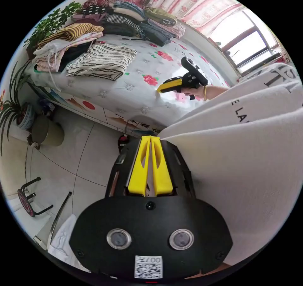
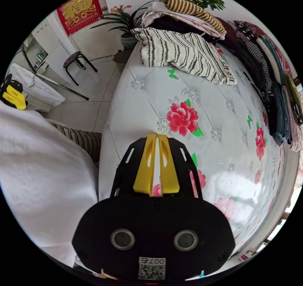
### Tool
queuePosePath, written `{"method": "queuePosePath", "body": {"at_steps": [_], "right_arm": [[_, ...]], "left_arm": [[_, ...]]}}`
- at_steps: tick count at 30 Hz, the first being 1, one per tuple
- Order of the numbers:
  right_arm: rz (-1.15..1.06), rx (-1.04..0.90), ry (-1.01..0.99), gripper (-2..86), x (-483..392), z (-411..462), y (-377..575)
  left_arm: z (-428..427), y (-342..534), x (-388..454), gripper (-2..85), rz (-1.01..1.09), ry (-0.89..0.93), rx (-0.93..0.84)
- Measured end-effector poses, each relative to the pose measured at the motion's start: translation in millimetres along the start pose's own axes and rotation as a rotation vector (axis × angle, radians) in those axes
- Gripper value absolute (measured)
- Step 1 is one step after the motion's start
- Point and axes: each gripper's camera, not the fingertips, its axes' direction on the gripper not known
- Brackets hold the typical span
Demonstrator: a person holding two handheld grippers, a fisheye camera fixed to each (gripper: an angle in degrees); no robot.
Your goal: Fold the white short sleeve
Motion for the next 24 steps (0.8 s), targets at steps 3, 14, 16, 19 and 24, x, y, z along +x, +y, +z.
{"method": "queuePosePath", "body": {"at_steps": [3, 14, 16, 19, 24], "right_arm": [[0.016, -0.008, -0.017, -0.1, 48.8, -24.7, 1.1], [-0.527, 0.399, -0.211, 1.4, 47.6, -256.3, -94.8], [-0.636, 0.454, -0.245, 1.9, 27.5, -294.7, -111.3], [-0.829, 0.548, -0.266, 2.8, -19.3, -353.2, -129.2], [-1.084, 0.636, -0.439, 3.9, -104.9, -453.4, -149.5]], "left_arm": [[17.3, 31.7, 17.3, -1.0, -0.076, 0.031, 0.005], [43.3, 135.0, 6.4, -1.0, -0.298, 0.088, 0.192], [44.7, 160.1, -5.6, -1.0, -0.325, 0.073, 0.209], [39.1, 201.8, -16.7, -1.0, -0.402, -0.022, 0.292], [22.9, 282.6, -27.5, -1.0, -0.58, -0.195, 0.459]]}}
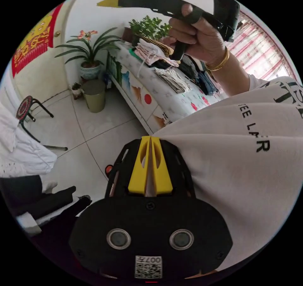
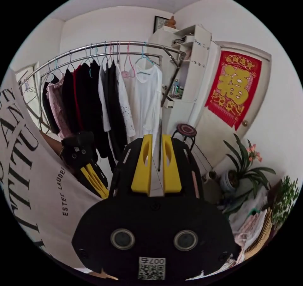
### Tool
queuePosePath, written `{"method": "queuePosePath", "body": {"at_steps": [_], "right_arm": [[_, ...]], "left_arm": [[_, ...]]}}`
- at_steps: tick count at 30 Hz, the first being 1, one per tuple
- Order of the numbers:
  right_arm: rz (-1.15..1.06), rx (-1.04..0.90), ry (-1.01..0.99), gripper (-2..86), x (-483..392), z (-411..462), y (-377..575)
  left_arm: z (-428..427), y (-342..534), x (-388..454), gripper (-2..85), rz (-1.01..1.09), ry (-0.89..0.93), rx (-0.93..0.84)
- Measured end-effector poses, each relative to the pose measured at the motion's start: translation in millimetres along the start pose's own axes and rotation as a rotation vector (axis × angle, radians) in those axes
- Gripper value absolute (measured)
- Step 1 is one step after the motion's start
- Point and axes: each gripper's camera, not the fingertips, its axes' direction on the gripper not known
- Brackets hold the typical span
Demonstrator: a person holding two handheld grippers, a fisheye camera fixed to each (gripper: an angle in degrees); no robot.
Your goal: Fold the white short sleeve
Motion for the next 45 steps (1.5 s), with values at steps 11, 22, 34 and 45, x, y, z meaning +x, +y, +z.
{"method": "queuePosePath", "body": {"at_steps": [11, 22, 34, 45], "right_arm": [[-0.36, 0.272, -0.278, 3.3, -104.3, -110.9, -209.7], [-0.441, 0.211, -0.151, 0.5, -146.7, -170.3, -185.8], [-0.496, 0.186, 0.006, 0.9, -168.9, -277.2, -107.7], [-0.579, 0.184, 0.133, 1.1, -193.2, -313.5, -60.6]], "left_arm": [[-35.9, 92.7, -89.7, -1.0, -0.255, -0.222, 0.127], [-13.8, 122.3, -107.0, -1.0, -0.272, -0.276, 0.096], [-0.4, 142.2, -110.7, -1.0, -0.347, -0.312, 0.128], [8.9, 157.0, -112.6, -1.0, -0.413, -0.341, 0.112]]}}
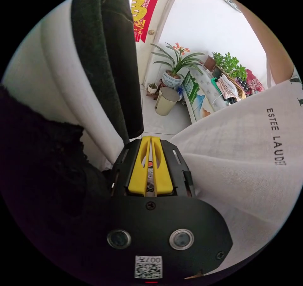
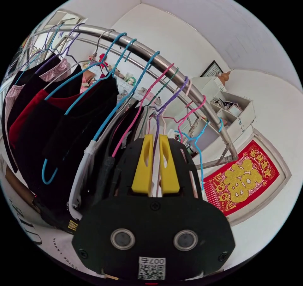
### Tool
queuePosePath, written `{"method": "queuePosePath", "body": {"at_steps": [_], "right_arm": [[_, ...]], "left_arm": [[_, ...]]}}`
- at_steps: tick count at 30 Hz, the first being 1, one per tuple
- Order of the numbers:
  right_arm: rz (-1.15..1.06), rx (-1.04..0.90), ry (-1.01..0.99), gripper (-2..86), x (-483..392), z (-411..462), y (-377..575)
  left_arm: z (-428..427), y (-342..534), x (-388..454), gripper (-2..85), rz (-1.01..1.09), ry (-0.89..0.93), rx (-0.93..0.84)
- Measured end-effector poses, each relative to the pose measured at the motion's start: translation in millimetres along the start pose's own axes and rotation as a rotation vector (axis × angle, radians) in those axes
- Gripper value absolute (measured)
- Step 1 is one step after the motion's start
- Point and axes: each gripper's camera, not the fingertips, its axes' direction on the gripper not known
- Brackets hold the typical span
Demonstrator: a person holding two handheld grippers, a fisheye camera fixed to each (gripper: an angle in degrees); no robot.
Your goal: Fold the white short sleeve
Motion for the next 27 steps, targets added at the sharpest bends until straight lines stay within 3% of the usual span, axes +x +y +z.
{"method": "queuePosePath", "body": {"at_steps": [16, 27], "right_arm": [[-0.051, 0.032, 0.058, 0.0, -35.6, 37.0, 18.3], [0.03, 0.126, 0.129, 0.0, 5.3, 52.9, 17.4]], "left_arm": [[-13.2, 28.1, -2.8, -1.0, -0.074, -0.049, -0.016], [-40.6, 47.7, -3.9, -1.0, -0.099, -0.067, 0.028]]}}
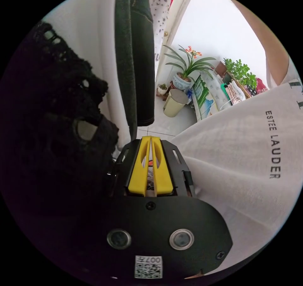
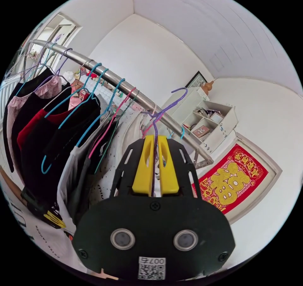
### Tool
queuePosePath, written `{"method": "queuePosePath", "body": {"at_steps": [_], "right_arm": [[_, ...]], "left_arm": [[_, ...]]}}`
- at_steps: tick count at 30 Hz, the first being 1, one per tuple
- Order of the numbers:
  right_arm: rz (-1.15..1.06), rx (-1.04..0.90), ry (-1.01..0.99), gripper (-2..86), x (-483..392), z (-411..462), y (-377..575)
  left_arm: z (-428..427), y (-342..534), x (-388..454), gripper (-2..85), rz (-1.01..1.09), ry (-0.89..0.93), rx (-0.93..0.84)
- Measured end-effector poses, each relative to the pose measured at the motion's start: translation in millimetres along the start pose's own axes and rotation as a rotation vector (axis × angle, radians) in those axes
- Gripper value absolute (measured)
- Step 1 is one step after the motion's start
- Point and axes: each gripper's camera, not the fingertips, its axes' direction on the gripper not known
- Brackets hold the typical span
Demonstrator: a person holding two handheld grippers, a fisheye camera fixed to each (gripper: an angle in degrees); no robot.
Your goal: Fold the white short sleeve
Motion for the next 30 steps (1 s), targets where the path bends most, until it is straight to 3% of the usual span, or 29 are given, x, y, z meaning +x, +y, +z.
{"method": "queuePosePath", "body": {"at_steps": [7, 13, 18, 24, 30], "right_arm": [[0.111, 0.041, -0.026, 0.1, -22.5, -3.6, 136.0], [0.126, -0.177, 0.101, 0.1, -61.5, -23.4, 230.6], [0.091, -0.427, 0.278, 0.1, -120.6, -37.4, 272.0], [0.07, -0.689, 0.399, 0.1, -179.6, -43.2, 296.5], [0.146, -0.802, 0.557, 0.1, -222.7, -69.9, 297.5]], "left_arm": [[-44.2, -0.7, 10.2, -1.0, 0.073, 0.081, 0.137], [-112.0, -28.9, 60.1, -0.9, 0.228, 0.017, 0.399], [-136.3, -63.4, 93.0, 0.5, 0.226, -0.013, 0.541], [-120.0, -123.3, 144.4, 11.7, 0.356, 0.112, 0.474], [-91.7, -178.2, 230.0, 17.0, 0.6, 0.313, 0.393]]}}
